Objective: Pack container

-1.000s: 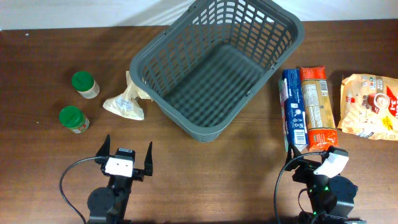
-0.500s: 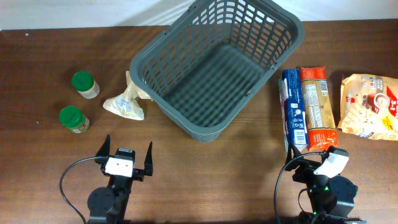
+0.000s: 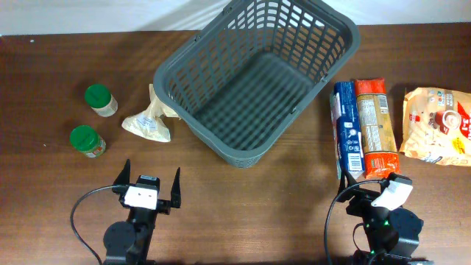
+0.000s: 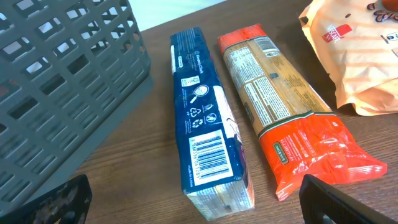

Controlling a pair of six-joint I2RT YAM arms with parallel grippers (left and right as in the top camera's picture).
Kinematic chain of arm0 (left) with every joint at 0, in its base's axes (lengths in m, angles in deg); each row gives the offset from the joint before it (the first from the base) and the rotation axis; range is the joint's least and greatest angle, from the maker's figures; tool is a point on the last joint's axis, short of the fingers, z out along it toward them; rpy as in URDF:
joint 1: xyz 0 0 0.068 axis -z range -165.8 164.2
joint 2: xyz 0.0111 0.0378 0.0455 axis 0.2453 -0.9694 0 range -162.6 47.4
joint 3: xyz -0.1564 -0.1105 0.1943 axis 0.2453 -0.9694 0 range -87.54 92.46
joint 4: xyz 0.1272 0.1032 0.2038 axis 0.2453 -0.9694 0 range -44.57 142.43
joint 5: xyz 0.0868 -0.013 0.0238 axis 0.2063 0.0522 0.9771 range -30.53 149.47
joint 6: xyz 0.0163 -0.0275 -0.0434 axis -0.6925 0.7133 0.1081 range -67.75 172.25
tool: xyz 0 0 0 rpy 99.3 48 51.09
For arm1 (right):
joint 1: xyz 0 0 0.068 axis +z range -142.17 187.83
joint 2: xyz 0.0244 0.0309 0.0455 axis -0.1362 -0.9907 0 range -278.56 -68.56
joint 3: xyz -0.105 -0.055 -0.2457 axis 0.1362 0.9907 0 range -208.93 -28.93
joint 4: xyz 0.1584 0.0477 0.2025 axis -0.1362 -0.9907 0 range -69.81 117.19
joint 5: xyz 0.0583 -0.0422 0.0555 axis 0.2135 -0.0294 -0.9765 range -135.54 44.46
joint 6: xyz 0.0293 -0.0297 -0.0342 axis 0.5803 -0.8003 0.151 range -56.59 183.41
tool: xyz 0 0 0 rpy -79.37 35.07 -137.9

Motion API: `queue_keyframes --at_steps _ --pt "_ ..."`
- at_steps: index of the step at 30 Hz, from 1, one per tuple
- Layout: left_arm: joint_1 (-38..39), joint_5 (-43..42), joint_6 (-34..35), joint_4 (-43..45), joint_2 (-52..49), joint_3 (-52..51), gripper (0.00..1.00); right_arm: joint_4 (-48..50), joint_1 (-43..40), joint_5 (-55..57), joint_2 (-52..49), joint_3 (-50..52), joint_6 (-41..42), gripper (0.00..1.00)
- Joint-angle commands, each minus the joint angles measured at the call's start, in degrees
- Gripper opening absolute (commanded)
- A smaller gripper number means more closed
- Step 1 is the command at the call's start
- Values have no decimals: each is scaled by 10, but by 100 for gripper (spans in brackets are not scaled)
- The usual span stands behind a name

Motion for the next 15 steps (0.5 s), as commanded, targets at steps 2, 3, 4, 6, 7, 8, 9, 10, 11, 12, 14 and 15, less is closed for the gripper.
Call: queue_keyframes --at_steps 2,3,4,6,7,8,9,10,11,12,14,15 --pt "1 4 -7 -2 6 -6 99 1 3 -3 7 4 5 99" --pt "0 4 -7 -3 5 -6 99 4 3 -3 7 4 4 99" --pt "1 5 -7 -3 5 -6 99 4 3 -1 7 4 4 99" --pt "1 -4 -7 -2 5 -6 99 1 3 -7 6 4 5 99" --pt "1 -14 -7 -2 5 -6 99 0 3 -15 6 4 4 99" --pt "1 -17 -6 -2 5 -6 99 -3 3 -27 6 2 0 99" --pt "1 -17 -2 -2 5 -5 99 -6 3 -36 6 0 -2 99" --pt "1 -17 4 -3 5 -2 99 -10 3 -41 6 -3 -2 99" --pt "1 -17 12 -7 5 2 99 -16 3 -45 5 -9 -2 98" --pt "1 -18 23 -14 5 9 99 -22 3 -51 4 -15 -8 99" --pt "1 -18 57 -44 5 35 99 -47 3 -68 1 -38 -51 99" --pt "1 -18 73 -65 3 55 99 -60 3 -68 -2 -51 -62 99"
